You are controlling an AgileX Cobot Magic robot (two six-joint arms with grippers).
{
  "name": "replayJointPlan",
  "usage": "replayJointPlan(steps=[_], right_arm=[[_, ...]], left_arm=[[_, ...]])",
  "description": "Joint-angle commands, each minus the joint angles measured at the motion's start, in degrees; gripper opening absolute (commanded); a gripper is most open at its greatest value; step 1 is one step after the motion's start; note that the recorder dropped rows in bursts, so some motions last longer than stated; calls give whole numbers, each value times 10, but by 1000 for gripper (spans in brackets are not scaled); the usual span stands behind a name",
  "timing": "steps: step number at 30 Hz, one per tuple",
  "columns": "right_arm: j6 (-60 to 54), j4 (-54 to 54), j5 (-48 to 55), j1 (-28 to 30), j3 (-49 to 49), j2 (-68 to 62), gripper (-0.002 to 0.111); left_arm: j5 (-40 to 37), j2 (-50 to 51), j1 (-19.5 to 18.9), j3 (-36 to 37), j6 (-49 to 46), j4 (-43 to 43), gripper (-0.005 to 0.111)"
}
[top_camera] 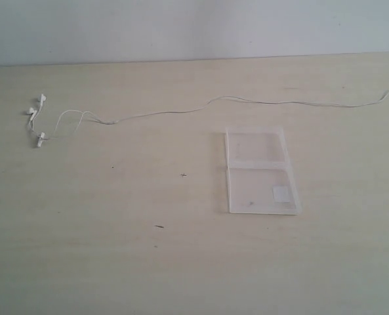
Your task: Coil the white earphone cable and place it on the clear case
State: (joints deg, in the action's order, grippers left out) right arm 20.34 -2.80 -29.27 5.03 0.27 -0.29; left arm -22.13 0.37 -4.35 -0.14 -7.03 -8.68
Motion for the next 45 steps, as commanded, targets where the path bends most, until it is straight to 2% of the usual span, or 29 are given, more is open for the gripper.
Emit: replayJointPlan(steps=[1, 4, 8, 11, 13, 16, 19, 21, 23, 25, 29, 32, 35, 37, 40, 45], right_arm=[[6, 89, -128, -1, 33, -24, 0], [-24, 109, -126, -1, 108, -100, 0], [-52, 85, -125, -1, 246, -270, 0], [-52, 7, -113, -1, 355, -430, 0], [-50, -48, -70, -1, 434, -526, 0], [-22, -128, 38, -1, 573, -666, 0], [43, -292, 178, -18, 698, -802, 0], [73, -436, 320, -58, 776, -884, 0], [16, -492, 449, -101, 844, -958, 0], [-108, -459, 521, -131, 893, -1010, 0], [-470, -255, 652, -178, 1017, -1123, 0], [-662, -124, 748, -191, 1102, -1192, 0], [-808, 14, 842, -191, 1166, -1243, 0], [-876, 77, 884, -191, 1198, -1269, 0], [-914, 150, 915, -191, 1236, -1303, 0], [-931, 194, 915, -191, 1271, -1352, 0]], left_arm=[[4, -4, 3, 1, 0, -2, 0], [4, -4, 3, 1, 0, -2, 0], [4, -4, 3, 1, 0, -2, 0], [4, -4, 3, 1, 0, -2, 0], [4, -4, 3, 1, 0, -2, 0], [4, -4, 3, 1, 0, -2, 0], [4, -4, 3, 1, 0, -2, 0], [4, -4, 3, 1, 0, -2, 0], [4, -4, 3, 1, 0, -2, 0], [4, -4, 3, 1, 0, -2, 0], [4, -4, 3, 1, 0, -2, 0], [4, -4, 3, 1, 0, -2, 0], [4, -4, 3, 1, 0, -2, 0], [4, -4, 3, 1, 0, -2, 0], [4, -4, 3, 1, 0, -2, 0], [4, -4, 3, 1, 0, -2, 0]])
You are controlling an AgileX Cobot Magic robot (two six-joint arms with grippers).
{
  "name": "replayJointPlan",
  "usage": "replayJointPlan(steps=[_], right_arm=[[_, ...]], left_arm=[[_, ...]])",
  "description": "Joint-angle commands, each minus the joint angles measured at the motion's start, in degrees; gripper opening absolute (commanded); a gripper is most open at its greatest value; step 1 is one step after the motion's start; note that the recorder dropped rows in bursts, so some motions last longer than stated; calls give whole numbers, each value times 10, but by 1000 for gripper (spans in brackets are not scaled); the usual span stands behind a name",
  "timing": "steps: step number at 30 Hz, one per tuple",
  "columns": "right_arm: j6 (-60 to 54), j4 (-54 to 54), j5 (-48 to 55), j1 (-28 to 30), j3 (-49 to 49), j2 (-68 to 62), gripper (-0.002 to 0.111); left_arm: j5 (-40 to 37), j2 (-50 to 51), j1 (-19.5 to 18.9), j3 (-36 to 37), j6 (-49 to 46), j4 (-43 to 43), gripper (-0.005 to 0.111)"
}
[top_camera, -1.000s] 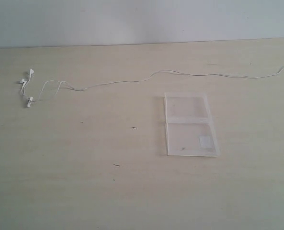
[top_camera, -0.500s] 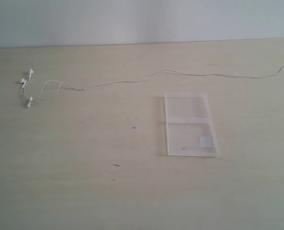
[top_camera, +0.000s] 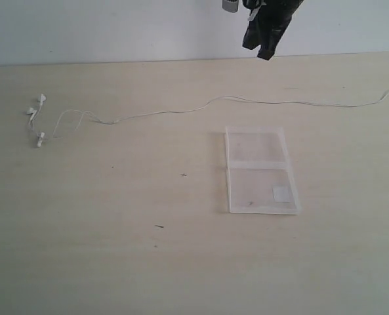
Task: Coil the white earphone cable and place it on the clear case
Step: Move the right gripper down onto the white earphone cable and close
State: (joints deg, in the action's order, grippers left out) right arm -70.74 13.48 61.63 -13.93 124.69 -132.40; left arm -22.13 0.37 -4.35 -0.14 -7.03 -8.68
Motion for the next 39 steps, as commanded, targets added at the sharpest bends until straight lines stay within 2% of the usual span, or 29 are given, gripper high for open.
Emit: replayJointPlan(steps=[1, 12, 18, 22, 31, 39], right_arm=[[-20, 31, 6, -1, 34, -42, 0], [-42, 96, -104, -1, 49, -131, 2], [-35, 96, -96, -1, 49, -134, 26], [-35, 75, -75, -1, 49, -134, 34], [-6, -9, -83, -20, 49, -140, 35], [20, -35, -120, -27, 50, -162, 35]], left_arm=[[4, -4, 3, 1, 0, -2, 0], [4, -4, 3, 1, 0, -2, 0], [4, -4, 3, 1, 0, -2, 0], [4, -4, 3, 1, 0, -2, 0], [4, -4, 3, 1, 0, -2, 0], [4, -4, 3, 1, 0, -2, 0]])
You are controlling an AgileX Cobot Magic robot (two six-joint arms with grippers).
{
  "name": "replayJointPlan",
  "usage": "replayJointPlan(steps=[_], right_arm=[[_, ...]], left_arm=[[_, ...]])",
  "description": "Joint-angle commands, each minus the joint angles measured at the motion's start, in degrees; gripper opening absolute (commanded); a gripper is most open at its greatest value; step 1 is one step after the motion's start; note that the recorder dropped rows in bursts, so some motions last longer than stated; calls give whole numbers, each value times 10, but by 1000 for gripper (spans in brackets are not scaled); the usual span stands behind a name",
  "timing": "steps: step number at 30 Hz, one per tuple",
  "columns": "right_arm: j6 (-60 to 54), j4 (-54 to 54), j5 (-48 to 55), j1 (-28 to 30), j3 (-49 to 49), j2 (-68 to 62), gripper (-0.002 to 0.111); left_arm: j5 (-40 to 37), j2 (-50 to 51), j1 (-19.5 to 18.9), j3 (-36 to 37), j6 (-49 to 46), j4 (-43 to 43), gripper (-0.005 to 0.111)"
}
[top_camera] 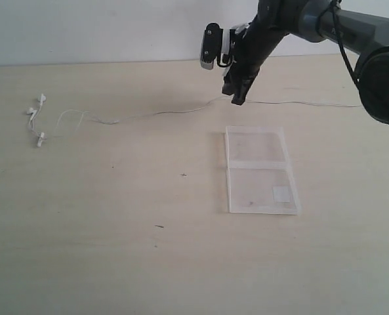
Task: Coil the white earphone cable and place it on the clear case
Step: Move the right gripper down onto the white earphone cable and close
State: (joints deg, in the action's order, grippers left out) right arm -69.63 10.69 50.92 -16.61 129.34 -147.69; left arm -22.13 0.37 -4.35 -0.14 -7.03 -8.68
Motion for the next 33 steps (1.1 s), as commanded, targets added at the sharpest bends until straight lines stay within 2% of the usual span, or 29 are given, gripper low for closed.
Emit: replayJointPlan(steps=[1, 18, 25, 33], right_arm=[[9, -8, -13, -1, 4, -10, 35], [10, -38, -18, -1, 4, -30, 35], [25, -41, -63, -1, 4, -34, 35], [23, -40, -41, -1, 4, -34, 35]], left_arm=[[4, -4, 3, 1, 0, -2, 0], [4, -4, 3, 1, 0, -2, 0], [4, -4, 3, 1, 0, -2, 0], [4, -4, 3, 1, 0, -2, 0]])
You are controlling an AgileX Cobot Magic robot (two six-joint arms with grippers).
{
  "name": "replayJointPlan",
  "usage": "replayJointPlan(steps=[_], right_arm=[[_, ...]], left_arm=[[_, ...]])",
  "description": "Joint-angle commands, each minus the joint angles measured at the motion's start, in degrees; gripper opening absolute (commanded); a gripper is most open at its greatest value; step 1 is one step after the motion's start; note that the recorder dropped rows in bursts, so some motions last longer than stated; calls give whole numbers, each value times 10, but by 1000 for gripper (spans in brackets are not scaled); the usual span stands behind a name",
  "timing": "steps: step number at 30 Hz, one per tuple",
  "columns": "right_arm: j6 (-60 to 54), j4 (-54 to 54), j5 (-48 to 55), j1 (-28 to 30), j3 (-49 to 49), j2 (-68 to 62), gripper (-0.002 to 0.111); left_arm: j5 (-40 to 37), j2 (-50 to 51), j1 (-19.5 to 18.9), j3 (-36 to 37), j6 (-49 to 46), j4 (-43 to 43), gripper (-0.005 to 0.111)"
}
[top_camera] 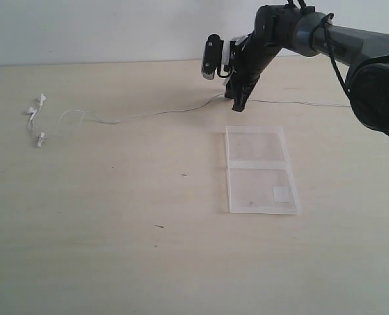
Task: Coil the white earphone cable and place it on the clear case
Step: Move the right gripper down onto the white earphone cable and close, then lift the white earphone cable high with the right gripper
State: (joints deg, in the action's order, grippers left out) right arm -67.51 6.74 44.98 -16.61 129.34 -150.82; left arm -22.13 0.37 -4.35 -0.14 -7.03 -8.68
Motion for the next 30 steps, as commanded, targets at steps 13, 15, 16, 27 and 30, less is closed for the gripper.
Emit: replayJointPlan(steps=[13, 15, 16, 27, 30], right_arm=[[-8, -7, 32, -1, 4, -14, 0], [-6, -9, 28, -1, 4, -8, 0], [-5, -10, 27, -1, 4, -2, 0], [106, -13, -14, -1, 4, 126, 0], [159, -13, -4, -1, 4, 172, 0]], left_arm=[[4, -4, 3, 1, 0, -2, 0], [4, -4, 3, 1, 0, -2, 0], [4, -4, 3, 1, 0, -2, 0], [4, -4, 3, 1, 0, -2, 0], [4, -4, 3, 1, 0, -2, 0]])
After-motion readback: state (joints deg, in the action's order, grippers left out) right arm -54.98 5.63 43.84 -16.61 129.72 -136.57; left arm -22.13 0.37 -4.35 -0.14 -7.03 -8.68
